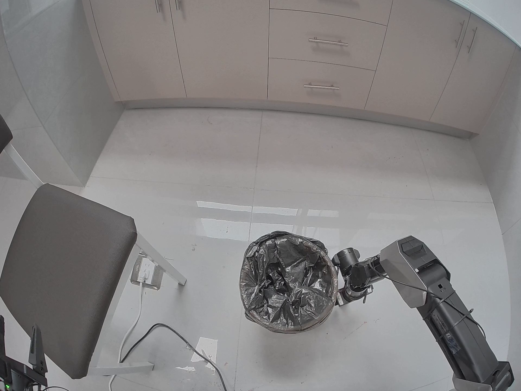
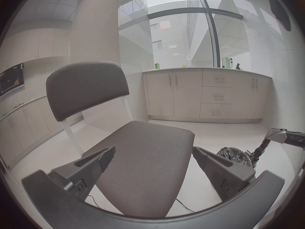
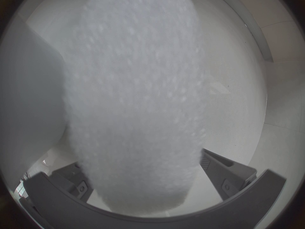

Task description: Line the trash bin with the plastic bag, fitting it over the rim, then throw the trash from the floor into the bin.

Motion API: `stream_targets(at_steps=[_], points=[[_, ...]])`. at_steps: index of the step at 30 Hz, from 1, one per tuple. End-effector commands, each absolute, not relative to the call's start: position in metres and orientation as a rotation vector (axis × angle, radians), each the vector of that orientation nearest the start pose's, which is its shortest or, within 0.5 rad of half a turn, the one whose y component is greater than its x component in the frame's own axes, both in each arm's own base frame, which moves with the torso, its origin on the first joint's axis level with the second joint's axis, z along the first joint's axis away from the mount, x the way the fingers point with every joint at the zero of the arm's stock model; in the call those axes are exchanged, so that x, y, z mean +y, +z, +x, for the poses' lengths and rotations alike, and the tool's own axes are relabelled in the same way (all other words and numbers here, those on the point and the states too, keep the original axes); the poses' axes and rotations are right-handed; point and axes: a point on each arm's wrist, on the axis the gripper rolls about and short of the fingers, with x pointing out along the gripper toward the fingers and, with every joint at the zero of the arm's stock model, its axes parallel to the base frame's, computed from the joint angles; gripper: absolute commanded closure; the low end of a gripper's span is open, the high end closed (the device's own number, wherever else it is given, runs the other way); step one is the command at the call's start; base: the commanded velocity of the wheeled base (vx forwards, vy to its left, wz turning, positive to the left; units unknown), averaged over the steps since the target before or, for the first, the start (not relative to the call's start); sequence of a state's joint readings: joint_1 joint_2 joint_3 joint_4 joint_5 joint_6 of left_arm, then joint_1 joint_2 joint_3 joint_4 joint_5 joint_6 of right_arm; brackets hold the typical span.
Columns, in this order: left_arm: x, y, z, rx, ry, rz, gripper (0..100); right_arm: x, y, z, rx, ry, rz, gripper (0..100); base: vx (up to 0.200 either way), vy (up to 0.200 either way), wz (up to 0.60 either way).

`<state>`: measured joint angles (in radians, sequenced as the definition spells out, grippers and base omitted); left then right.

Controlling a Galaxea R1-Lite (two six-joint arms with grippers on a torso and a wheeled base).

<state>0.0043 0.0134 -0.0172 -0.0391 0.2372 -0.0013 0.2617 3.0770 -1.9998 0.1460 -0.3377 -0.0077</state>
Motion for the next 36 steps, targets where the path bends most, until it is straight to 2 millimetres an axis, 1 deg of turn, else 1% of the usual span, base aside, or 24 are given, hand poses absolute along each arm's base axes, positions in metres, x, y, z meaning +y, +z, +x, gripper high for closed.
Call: stream_targets(at_steps=[1, 5, 7, 11, 15, 18, 19, 31, 32, 34, 35, 36], points=[[0.005, 0.081, -0.024, -0.046, 0.242, -0.010, 0, 0.122, -0.182, 0.472, 1.144, -0.060, -0.359, 0, 0.000, 0.000, 0.00], [0.005, 0.081, -0.024, -0.046, 0.242, -0.010, 0, 0.123, -0.174, 0.475, 1.127, -0.067, -0.343, 0, 0.000, 0.000, 0.00], [0.005, 0.081, -0.024, -0.046, 0.242, -0.010, 0, 0.124, -0.165, 0.478, 1.107, -0.073, -0.327, 0, 0.000, 0.000, 0.00], [0.005, 0.081, -0.024, -0.047, 0.242, -0.011, 0, 0.125, -0.156, 0.481, 1.091, -0.073, -0.322, 0, 0.000, 0.000, 0.00], [0.005, 0.081, -0.024, -0.047, 0.242, -0.013, 0, 0.124, -0.152, 0.482, 1.083, -0.074, -0.319, 0, 0.000, 0.000, 0.00], [0.005, 0.081, -0.024, -0.047, 0.244, -0.013, 0, 0.124, -0.152, 0.482, 1.084, -0.075, -0.318, 0, 0.000, 0.000, 0.00], [0.005, 0.081, -0.024, -0.047, 0.242, -0.013, 0, 0.124, -0.152, 0.482, 1.083, -0.075, -0.317, 100, 0.000, 0.000, 0.00], [0.005, 0.081, -0.024, -0.048, 0.243, -0.027, 0, 0.125, -0.150, 0.483, 1.081, -0.076, -0.317, 100, 0.000, 0.000, 0.00], [0.005, 0.081, -0.024, -0.048, 0.243, -0.027, 0, 0.125, -0.148, 0.483, 1.077, -0.077, -0.317, 100, 0.000, 0.000, 0.00], [0.005, 0.081, -0.024, -0.050, 0.243, -0.028, 0, 0.124, -0.133, 0.488, 1.049, -0.095, -0.321, 100, 0.000, 0.000, 0.00], [0.005, 0.081, -0.024, -0.050, 0.243, -0.028, 0, 0.123, -0.129, 0.489, 1.043, -0.097, -0.321, 100, 0.000, 0.000, 0.00], [0.005, 0.081, -0.024, -0.050, 0.243, -0.028, 0, 0.123, -0.116, 0.490, 1.035, -0.098, -0.319, 100, 0.000, 0.000, 0.00]])
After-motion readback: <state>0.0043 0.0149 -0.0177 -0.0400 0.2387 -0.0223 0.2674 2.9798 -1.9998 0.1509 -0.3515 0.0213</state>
